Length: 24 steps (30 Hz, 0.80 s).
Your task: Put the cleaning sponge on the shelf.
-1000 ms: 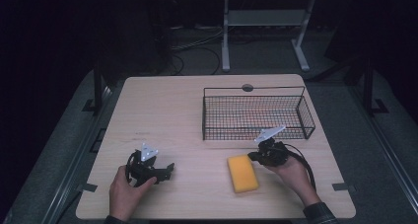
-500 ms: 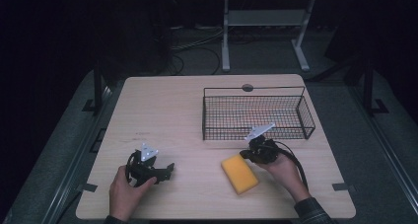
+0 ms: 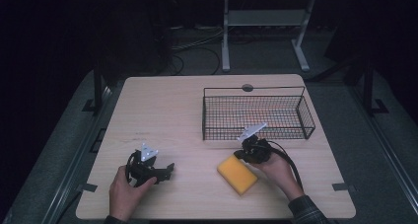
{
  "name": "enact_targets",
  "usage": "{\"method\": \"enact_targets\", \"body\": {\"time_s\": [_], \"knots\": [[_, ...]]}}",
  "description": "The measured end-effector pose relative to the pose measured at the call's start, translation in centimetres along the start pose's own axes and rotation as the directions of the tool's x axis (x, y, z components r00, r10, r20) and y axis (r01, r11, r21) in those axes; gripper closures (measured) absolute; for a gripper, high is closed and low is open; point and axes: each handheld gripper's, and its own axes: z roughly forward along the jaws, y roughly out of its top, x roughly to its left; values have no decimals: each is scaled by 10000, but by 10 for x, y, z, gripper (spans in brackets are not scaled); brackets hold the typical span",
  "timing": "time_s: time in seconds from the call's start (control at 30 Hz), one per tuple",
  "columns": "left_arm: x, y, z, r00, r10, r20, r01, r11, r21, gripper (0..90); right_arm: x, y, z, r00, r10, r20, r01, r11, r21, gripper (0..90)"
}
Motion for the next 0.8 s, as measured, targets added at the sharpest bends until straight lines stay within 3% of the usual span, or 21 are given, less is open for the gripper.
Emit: {"method": "enact_targets", "body": {"time_s": [0.2,0.4,0.53,0.67,0.7,0.77,0.8], "knots": [[0,0,0,10000,0,0,0,10000,-2,127,-1,0,-5,9998,159,72,-159,9999,22,894],[0,0,0,10000,-1,-1,1,10000,0,127,-4,-1,-17,9983,529,227,-530,9986,76,811],[0,0,0,10000,21,-7,-21,10000,0,127,-5,-1,-22,9968,714,354,-722,9971,226,716],[0,0,0,10000,23,-5,-23,10000,-1,127,-4,-1,-28,9942,1034,302,-1046,9936,428,553],[0,0,0,10000,23,-5,-23,10000,-1,127,-4,-1,-28,9942,1034,302,-1046,9936,428,553],[0,0,0,10000,22,-6,-22,10000,0,127,-2,-1,-31,9922,1198,359,-1214,9914,488,441],[0,0,0,10000,23,-6,-23,10000,-1,127,-2,-1,-31,9922,1198,359,-1214,9914,488,441]]}}
